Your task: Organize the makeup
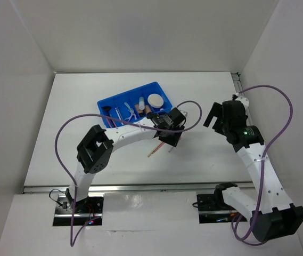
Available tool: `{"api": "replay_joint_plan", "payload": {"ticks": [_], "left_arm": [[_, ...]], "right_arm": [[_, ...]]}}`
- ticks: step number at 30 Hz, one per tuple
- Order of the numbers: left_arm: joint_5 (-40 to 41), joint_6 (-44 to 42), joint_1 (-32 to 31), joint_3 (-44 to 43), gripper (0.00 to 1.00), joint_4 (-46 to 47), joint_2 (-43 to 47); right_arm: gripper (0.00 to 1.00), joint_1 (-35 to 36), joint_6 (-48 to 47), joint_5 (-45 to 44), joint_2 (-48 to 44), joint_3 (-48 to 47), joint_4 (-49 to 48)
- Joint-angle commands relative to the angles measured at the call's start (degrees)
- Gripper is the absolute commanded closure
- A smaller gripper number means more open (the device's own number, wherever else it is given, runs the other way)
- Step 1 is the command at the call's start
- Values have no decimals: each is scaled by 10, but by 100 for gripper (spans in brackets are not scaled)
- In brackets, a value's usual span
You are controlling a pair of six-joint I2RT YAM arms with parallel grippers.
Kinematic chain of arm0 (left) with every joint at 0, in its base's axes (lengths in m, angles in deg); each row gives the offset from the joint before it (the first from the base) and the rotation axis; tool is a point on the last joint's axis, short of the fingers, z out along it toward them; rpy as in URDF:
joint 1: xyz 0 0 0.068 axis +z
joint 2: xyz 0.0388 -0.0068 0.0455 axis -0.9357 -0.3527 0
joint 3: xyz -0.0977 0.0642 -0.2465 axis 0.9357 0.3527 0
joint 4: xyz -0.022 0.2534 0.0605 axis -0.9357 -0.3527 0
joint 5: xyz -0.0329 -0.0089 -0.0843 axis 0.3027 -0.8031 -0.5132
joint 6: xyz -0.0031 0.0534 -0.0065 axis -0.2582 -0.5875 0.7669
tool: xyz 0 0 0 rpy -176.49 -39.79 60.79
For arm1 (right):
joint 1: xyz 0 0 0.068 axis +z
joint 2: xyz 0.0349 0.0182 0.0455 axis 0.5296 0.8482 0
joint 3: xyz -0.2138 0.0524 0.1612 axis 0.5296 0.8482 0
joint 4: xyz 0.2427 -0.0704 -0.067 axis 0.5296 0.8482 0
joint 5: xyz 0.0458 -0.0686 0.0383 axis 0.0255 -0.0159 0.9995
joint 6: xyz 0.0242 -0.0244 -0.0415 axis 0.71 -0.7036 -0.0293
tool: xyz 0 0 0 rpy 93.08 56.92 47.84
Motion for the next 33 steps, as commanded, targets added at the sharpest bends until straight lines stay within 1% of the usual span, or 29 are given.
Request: {"api": "replay_joint_plan", "payload": {"ticks": [1,6,9,11,12,13,14,15,17,18,24,26,30,33], "left_arm": [[-8,7,5,-43,46,0,-55],[-1,7,5,-101,49,-6,-130],[-17,1,5,-107,50,-6,-147],[-24,1,5,-113,55,-12,-154],[-24,1,5,-113,61,-12,-154],[-17,1,5,-113,65,-19,-154],[-17,1,5,-113,71,-19,-154],[-12,1,5,-113,85,-19,-154],[-12,1,5,-119,97,-25,-154],[-12,-5,5,-124,100,-25,-154],[-7,-10,5,-136,100,-52,-121],[-7,-16,11,-136,100,-52,-93],[-38,-30,30,-114,100,-40,-58],[-44,-36,30,-114,100,-52,-58]], "right_arm": [[0,-3,8,-36,-28,-2,10],[0,-3,8,-47,-46,-7,21],[0,-3,8,-52,-46,-7,21],[0,-3,8,-52,-46,-13,21],[0,-3,8,-52,-46,-13,21],[0,-3,8,-52,-46,-13,21],[0,-3,8,-52,-46,-13,21],[0,-3,8,-52,-46,-13,21],[0,-3,8,-52,-51,-13,21],[0,-3,14,-52,-51,-13,21],[0,-3,14,-52,-56,-13,21],[0,-3,14,-58,-56,-13,21],[0,-3,14,-58,-62,-13,16],[0,-3,14,-52,-56,-13,16]]}}
